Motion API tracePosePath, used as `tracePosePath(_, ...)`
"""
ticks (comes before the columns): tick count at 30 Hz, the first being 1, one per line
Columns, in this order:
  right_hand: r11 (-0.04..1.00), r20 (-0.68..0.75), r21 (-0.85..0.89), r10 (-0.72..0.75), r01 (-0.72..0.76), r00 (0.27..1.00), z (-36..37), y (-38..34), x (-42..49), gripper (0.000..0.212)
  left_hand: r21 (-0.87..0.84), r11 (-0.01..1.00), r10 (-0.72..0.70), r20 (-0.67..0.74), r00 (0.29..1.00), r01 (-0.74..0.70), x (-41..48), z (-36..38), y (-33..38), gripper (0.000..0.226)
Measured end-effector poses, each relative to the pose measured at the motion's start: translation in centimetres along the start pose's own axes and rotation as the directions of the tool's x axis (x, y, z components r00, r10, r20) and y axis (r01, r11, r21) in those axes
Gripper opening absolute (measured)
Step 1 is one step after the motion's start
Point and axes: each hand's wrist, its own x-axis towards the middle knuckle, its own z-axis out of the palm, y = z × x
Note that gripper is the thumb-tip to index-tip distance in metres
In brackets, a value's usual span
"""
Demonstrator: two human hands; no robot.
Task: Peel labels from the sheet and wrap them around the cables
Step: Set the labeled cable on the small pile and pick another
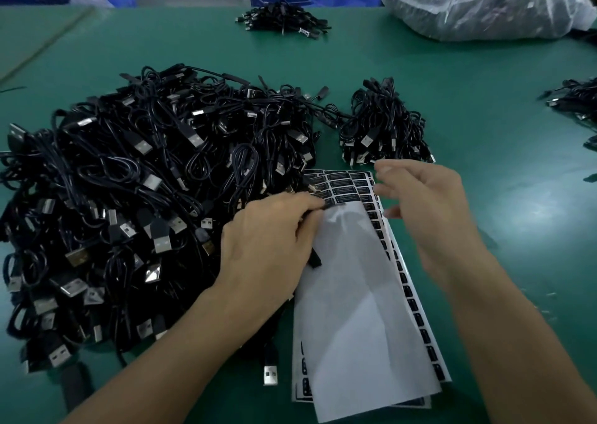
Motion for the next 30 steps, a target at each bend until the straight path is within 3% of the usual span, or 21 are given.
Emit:
tracePosePath(6, 0.938, 0.115, 0.276, 0.184, -0.21, 0.976, -0.3, -0.5, 0.0, 0.01, 0.173, 0.985, 0.012, 0.107, 0.994, -0.03, -0.1, 0.0, 0.3, 0.015)
tracePosePath(11, 0.89, 0.166, 0.342, 0.259, -0.302, 0.951, -0.5, -0.4, 0.4, 0.011, 0.24, 0.969, 0.015, 0.18, 0.984, -0.058, 0.2, -0.2, 0.1, 0.017)
tracePosePath(14, 0.952, 0.267, 0.15, 0.221, -0.267, 0.938, -0.1, 0.0, 0.3, 0.008, 0.246, 0.967, 0.025, 0.177, 0.984, -0.069, 0.2, -0.3, 0.2, 0.017)
tracePosePath(17, 0.981, 0.18, -0.194, 0.051, -0.015, 0.982, 0.5, 0.9, 0.2, 0.014, 0.232, 0.969, 0.05, 0.162, 0.986, -0.087, 0.1, -0.3, 0.2, 0.017)
tracePosePath(19, 0.953, 0.178, -0.291, -0.034, 0.085, 0.983, 0.6, 1.3, 0.1, 0.024, 0.194, 0.978, 0.052, 0.136, 0.989, -0.078, 0.1, -0.2, 0.1, 0.016)
tracePosePath(24, 0.97, 0.248, -0.239, 0.018, 0.043, 0.969, -0.1, 0.9, 0.2, 0.024, 0.009, 1.0, 0.008, 0.062, 0.998, -0.008, 0.3, -0.2, 0.1, 0.019)
tracePosePath(28, 0.978, 0.341, -0.19, 0.144, -0.082, 0.929, -0.8, 0.6, 0.5, 0.032, 0.005, 1.0, 0.006, 0.094, 0.996, -0.006, 0.5, -0.5, 0.0, 0.035)
tracePosePath(30, 0.977, 0.357, -0.194, 0.152, -0.086, 0.922, -1.0, 0.8, 0.6, 0.024, 0.008, 1.0, 0.013, 0.11, 0.994, -0.013, 0.4, -0.6, 0.0, 0.036)
